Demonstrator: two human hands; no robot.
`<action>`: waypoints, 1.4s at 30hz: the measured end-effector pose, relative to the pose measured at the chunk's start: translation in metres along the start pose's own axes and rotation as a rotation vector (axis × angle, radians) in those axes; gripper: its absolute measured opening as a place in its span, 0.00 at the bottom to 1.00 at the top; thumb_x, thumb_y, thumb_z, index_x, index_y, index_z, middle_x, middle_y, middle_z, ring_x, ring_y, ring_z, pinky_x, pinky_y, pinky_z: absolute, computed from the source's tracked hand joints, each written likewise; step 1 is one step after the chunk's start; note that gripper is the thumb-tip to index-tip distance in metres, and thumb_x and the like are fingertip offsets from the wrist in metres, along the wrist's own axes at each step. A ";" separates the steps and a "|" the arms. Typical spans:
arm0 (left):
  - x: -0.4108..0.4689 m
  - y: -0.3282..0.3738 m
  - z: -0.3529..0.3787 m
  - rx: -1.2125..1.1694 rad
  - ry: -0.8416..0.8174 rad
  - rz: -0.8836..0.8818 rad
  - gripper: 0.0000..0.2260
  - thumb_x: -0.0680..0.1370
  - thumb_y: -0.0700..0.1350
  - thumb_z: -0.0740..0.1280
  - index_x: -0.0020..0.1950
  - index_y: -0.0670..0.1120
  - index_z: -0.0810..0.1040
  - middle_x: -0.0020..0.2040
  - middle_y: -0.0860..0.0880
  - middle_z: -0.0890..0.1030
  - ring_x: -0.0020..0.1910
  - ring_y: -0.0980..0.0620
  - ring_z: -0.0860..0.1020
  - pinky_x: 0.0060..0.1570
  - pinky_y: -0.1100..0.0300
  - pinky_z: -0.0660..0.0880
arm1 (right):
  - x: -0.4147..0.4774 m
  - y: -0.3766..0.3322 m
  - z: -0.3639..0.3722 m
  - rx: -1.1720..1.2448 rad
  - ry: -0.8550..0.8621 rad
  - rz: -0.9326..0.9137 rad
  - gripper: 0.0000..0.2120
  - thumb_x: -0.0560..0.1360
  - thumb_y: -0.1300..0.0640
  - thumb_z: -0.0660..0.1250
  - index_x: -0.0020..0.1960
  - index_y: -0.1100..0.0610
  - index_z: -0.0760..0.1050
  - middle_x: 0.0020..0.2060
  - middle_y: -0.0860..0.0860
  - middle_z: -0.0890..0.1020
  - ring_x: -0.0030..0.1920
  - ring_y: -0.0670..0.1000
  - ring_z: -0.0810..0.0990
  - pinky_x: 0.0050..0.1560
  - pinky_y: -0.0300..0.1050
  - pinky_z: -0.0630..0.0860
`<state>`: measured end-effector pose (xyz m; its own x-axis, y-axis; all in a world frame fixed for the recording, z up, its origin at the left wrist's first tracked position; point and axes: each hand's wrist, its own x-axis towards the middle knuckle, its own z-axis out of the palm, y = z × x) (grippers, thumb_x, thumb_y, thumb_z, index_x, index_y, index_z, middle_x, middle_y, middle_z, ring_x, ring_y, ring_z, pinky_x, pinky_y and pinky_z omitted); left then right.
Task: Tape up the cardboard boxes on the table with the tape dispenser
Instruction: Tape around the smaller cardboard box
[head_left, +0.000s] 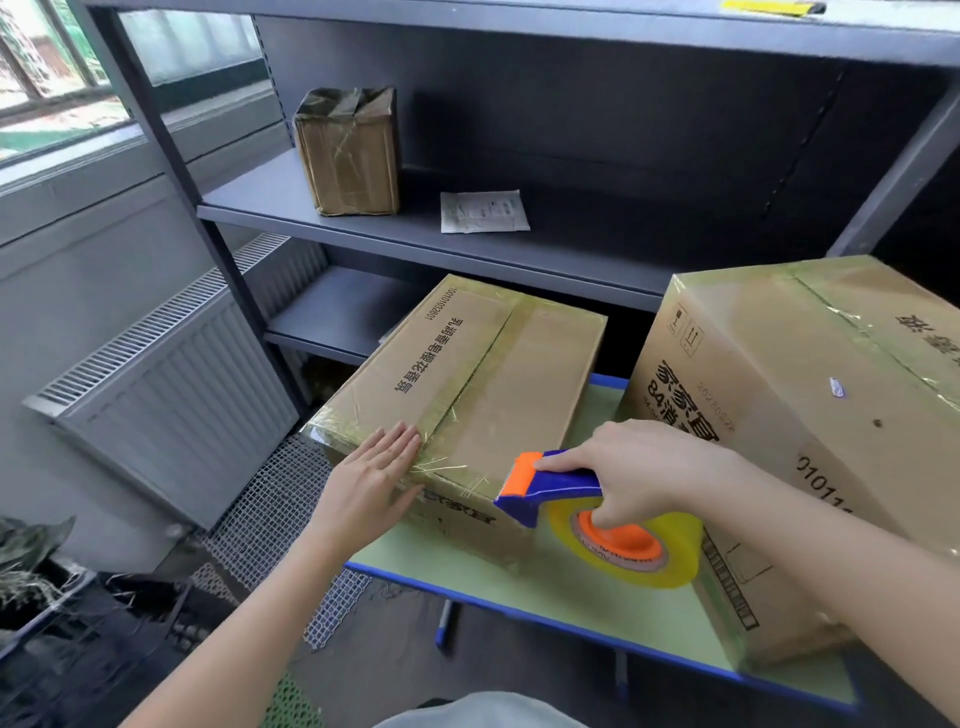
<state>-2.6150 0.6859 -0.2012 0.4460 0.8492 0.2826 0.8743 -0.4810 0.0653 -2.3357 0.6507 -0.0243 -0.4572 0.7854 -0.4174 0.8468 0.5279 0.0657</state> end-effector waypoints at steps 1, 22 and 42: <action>0.000 0.007 0.002 0.010 0.016 0.018 0.27 0.76 0.57 0.58 0.67 0.40 0.74 0.66 0.45 0.75 0.66 0.49 0.72 0.74 0.62 0.49 | 0.000 0.001 0.000 -0.001 0.001 -0.003 0.31 0.71 0.53 0.63 0.71 0.36 0.61 0.32 0.45 0.67 0.30 0.44 0.65 0.28 0.40 0.60; 0.019 0.072 0.030 -0.118 0.346 0.267 0.21 0.83 0.53 0.53 0.58 0.42 0.82 0.58 0.49 0.81 0.59 0.53 0.79 0.66 0.60 0.66 | -0.032 0.021 0.020 0.157 -0.120 0.109 0.34 0.71 0.53 0.65 0.72 0.33 0.57 0.34 0.44 0.69 0.31 0.45 0.68 0.28 0.37 0.63; 0.019 0.070 0.027 -0.089 0.316 0.296 0.19 0.81 0.52 0.56 0.58 0.42 0.81 0.59 0.49 0.80 0.60 0.52 0.77 0.66 0.59 0.66 | -0.022 0.026 0.040 0.198 -0.256 0.096 0.33 0.72 0.52 0.67 0.73 0.36 0.59 0.40 0.44 0.72 0.35 0.45 0.71 0.31 0.37 0.66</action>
<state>-2.5399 0.6742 -0.2168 0.5823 0.5700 0.5797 0.6914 -0.7223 0.0158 -2.2929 0.6341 -0.0502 -0.3110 0.7082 -0.6338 0.9305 0.3625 -0.0516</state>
